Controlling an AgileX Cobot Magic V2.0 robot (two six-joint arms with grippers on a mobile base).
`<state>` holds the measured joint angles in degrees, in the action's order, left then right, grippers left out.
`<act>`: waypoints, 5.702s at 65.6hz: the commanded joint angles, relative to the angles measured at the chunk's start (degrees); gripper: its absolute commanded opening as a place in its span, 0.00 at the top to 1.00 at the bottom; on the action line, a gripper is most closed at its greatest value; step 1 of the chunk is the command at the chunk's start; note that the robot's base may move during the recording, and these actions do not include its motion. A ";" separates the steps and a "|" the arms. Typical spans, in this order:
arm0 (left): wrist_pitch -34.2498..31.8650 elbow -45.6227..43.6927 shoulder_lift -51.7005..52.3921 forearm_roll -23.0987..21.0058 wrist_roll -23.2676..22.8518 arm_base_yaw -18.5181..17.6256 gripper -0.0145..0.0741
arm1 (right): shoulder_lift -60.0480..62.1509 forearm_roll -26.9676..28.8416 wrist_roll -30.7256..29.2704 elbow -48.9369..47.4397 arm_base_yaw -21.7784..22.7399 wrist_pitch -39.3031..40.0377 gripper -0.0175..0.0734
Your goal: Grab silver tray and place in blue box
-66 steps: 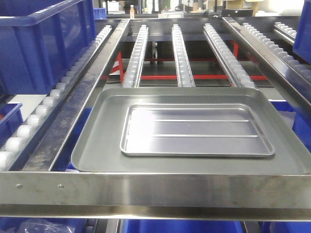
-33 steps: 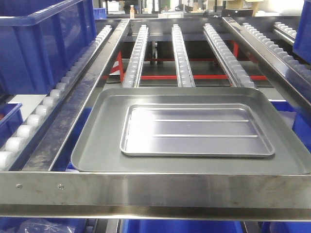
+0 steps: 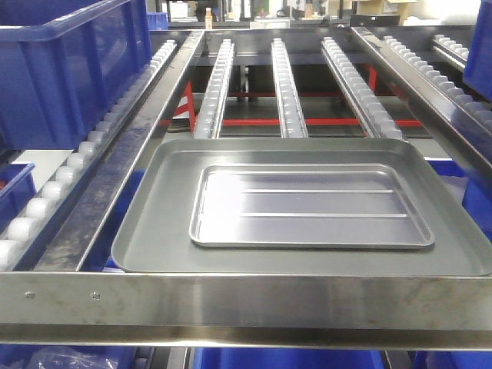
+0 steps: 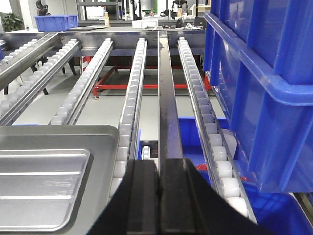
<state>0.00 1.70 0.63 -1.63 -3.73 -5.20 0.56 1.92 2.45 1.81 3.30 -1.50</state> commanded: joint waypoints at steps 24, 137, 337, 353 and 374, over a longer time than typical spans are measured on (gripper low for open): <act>8.15 -29.03 -11.29 6.82 0.06 0.14 0.95 | -3.31 1.88 0.28 -19.99 -0.07 3.54 0.75; 56.14 -95.83 -107.26 9.31 -26.30 -37.37 0.48 | -87.18 -1.39 12.61 -65.44 -18.65 -36.07 0.32; 72.52 -105.95 -98.54 17.30 -28.64 -39.78 0.95 | -77.38 -3.70 12.59 -76.46 -17.59 -52.09 0.74; 72.37 -105.95 -98.79 16.77 -28.44 -39.78 0.95 | -77.44 -3.70 12.59 -76.46 -17.59 -52.22 0.74; 72.38 -105.95 -98.79 16.77 -28.44 -39.78 0.95 | -77.44 -3.70 12.59 -76.46 -17.59 -52.27 0.74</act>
<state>69.38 -102.72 -100.85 12.56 -33.34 -44.60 -78.94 0.85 15.87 -72.43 -14.77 -56.20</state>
